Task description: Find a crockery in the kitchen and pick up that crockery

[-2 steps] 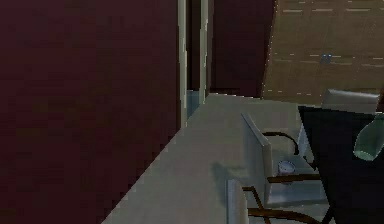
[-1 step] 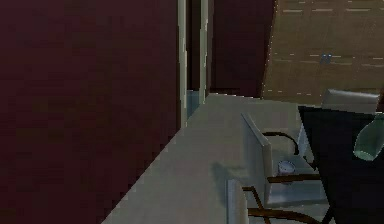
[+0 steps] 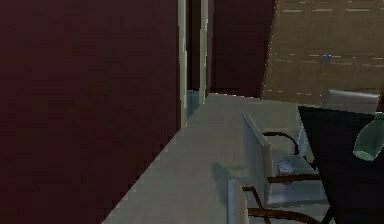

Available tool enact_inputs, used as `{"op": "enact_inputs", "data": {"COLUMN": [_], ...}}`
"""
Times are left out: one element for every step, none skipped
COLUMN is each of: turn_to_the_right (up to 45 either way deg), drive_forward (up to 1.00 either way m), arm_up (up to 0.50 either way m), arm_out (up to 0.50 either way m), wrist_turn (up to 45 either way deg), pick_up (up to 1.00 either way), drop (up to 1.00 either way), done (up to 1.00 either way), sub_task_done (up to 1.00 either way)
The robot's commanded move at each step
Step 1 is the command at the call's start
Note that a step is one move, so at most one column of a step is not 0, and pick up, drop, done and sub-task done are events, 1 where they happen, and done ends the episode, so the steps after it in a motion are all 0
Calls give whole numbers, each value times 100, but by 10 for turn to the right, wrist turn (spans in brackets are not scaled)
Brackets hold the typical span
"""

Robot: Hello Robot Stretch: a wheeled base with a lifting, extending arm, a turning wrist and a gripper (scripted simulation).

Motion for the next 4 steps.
{"op": "enact_inputs", "data": {"turn_to_the_right": [0,0,0,0], "drive_forward": [0,0,0,0], "arm_up": [-26,0,10,0], "arm_out": [0,0,0,0], "wrist_turn": [0,0,0,0], "pick_up": [0,100,0,0], "drop": [0,0,0,0], "done": [0,0,0,100], "sub_task_done": [0,0,0,0]}}
